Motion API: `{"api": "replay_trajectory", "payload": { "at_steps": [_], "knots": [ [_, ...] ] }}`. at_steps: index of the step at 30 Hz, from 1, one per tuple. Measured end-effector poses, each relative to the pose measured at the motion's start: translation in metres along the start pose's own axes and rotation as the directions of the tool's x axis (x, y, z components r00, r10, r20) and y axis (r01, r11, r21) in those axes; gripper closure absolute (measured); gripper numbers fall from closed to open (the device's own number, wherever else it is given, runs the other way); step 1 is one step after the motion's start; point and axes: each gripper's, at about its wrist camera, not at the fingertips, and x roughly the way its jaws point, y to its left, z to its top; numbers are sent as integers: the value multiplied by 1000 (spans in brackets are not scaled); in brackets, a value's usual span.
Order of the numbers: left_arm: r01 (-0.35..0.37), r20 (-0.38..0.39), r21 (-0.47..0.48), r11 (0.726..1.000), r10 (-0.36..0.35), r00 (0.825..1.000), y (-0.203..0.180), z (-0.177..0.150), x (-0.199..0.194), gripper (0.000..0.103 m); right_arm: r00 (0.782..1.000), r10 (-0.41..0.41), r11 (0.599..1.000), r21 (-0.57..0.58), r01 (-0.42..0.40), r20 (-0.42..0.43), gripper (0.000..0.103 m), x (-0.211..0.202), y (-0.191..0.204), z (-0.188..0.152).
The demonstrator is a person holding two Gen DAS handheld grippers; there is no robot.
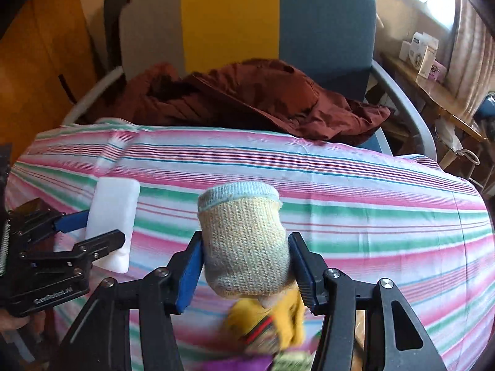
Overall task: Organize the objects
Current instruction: 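Carry the white soap bar and knit roll over the gold tray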
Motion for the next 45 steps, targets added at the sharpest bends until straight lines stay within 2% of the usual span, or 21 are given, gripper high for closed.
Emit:
{"api": "replay_trajectory", "payload": {
  "at_steps": [5, 9, 19, 31, 37, 45],
  "knots": [
    [-28, 112, 21, 999, 26, 993, 0, -18, -61, 49, 997, 64, 998, 13, -64, 37, 48, -25, 29, -18],
    [-71, 168, 31, 997, 65, 984, 6, -38, -100, 49, 992, 118, 993, 12, -119, 47, 48, -37, 55, -33],
    [-131, 219, -28, 991, 134, 966, 42, -98, -168, 48, 968, 247, 969, -1, -247, 52, 48, -56, 126, -67],
    [-135, 224, -171, 976, 172, 959, 101, -154, -204, 48, 946, 321, 943, -109, -316, 37, 48, -78, 211, -82],
    [-137, 222, -296, 945, 208, 953, 152, -194, -223, 48, 940, 341, 929, -152, -337, 2, 48, -79, 241, -98],
    [-175, 207, -465, 868, 299, 932, 222, -248, -248, 48, 934, 353, 910, -210, -357, -56, 48, -65, 276, -108]
  ]
}}
